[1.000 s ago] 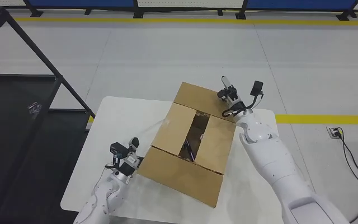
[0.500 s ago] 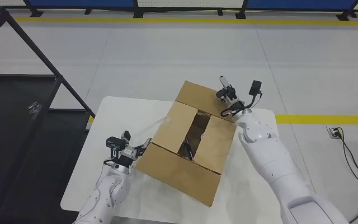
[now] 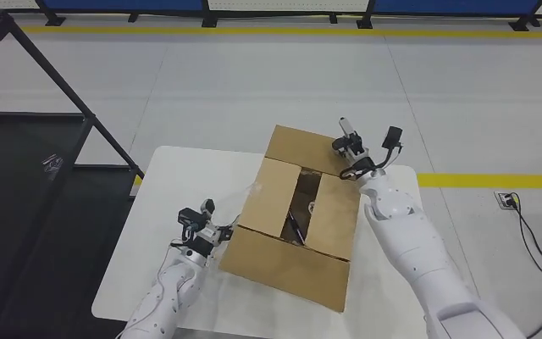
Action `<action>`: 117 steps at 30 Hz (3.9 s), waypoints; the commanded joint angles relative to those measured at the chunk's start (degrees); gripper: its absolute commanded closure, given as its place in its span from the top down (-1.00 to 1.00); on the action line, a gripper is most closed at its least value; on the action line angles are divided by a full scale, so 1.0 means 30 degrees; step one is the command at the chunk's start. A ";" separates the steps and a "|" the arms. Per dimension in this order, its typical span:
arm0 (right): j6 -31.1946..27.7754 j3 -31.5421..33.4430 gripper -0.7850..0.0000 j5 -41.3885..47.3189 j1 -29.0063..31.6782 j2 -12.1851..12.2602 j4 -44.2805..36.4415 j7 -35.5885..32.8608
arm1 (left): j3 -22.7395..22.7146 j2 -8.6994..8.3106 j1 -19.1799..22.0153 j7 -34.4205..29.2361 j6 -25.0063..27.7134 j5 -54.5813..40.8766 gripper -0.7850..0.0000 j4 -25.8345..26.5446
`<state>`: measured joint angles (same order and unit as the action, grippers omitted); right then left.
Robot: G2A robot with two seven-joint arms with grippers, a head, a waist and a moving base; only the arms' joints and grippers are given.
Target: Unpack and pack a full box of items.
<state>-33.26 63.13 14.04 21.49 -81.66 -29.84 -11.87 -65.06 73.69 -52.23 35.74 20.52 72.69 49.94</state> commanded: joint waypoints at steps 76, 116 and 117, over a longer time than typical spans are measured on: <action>0.0177 0.2282 1.00 0.1573 0.0025 -0.0183 -0.0062 -0.3724 | -0.1842 0.0269 0.4292 0.1643 -0.9401 0.1773 1.00 -0.9743; 0.2474 0.2876 1.00 0.3932 -0.0206 -0.0452 -0.0828 -0.9589 | -0.5506 -0.1144 0.1814 0.2832 -0.6039 -0.2840 1.00 -0.4982; 0.2914 0.2916 1.00 0.3806 -0.0152 -0.0361 -0.1139 -1.0181 | -0.5651 -0.1160 0.1463 0.2737 -0.5376 -0.3277 1.00 -0.4280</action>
<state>-25.78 71.82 25.84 20.93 -82.95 -32.52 -40.21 -81.68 70.24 -46.89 44.25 2.24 64.10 34.99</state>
